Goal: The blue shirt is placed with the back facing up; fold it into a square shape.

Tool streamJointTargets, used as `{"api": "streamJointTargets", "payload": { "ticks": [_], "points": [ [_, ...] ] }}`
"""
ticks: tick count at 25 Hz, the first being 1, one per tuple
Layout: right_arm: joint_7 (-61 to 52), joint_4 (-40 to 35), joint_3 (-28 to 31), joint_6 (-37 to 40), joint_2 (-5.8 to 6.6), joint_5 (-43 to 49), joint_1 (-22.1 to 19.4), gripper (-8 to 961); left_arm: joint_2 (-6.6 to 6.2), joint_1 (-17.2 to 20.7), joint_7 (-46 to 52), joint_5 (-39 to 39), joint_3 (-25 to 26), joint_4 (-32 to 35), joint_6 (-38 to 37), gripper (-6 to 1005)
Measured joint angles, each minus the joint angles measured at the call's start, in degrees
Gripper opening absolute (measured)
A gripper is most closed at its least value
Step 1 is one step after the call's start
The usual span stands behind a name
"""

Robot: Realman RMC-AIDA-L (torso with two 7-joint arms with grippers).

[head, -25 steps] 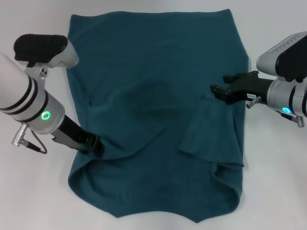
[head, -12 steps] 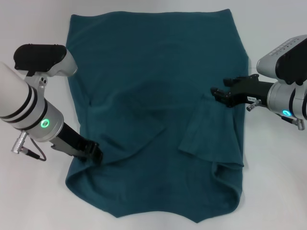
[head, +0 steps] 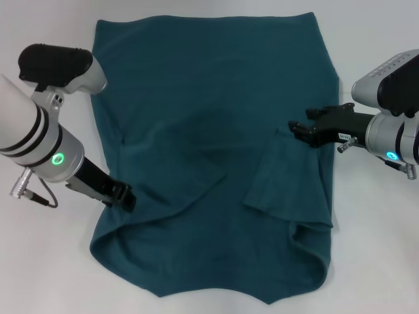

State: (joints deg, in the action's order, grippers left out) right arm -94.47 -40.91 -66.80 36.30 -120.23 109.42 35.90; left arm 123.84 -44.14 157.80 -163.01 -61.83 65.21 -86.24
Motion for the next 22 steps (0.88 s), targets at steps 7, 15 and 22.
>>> {"api": "streamJointTargets", "payload": {
  "ticks": [7,15,22],
  "points": [
    [0.24,0.0,0.0,-0.46,0.0,0.0,-0.04,477,0.01,-0.42,1.78,-0.66,-1.87,0.69,-0.26,394],
    [0.52,0.04,0.0,-1.52,0.04,0.0,0.14,477,-0.66,-0.11,2.58,-0.76,-3.07,0.65,-1.53,447],
    [1.4,0.04,0.01,-2.16,0.09,0.0,0.46,478,-1.49,0.03,3.14,-0.78,-2.87,0.19,-1.69,520]
  ]
}}
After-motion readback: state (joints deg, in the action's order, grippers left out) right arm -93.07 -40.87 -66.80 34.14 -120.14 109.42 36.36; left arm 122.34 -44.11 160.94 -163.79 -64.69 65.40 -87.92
